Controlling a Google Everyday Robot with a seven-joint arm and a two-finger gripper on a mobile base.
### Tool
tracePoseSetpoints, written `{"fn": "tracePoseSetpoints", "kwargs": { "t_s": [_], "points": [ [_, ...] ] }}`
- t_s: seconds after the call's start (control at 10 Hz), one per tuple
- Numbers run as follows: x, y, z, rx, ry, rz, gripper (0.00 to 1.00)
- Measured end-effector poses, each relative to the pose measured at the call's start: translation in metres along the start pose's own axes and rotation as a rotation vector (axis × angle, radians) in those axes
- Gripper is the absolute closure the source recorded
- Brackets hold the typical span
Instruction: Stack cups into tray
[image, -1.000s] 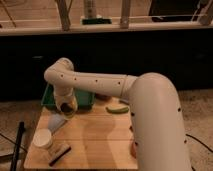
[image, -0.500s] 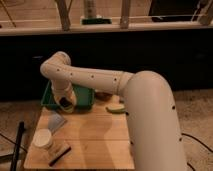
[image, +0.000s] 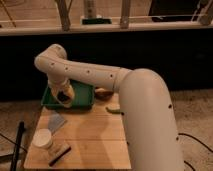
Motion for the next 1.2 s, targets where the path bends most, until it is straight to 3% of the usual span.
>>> {"fn": "tracePoseSetpoints", "kwargs": {
  "t_s": [0.6, 1.2],
  "points": [
    [0.040, 0.016, -0.016, 0.000, 0.018, 0.043, 1.00],
    [0.077, 0.020, -0.001, 0.016, -0.019, 0.054, 1.00]
  ]
}}
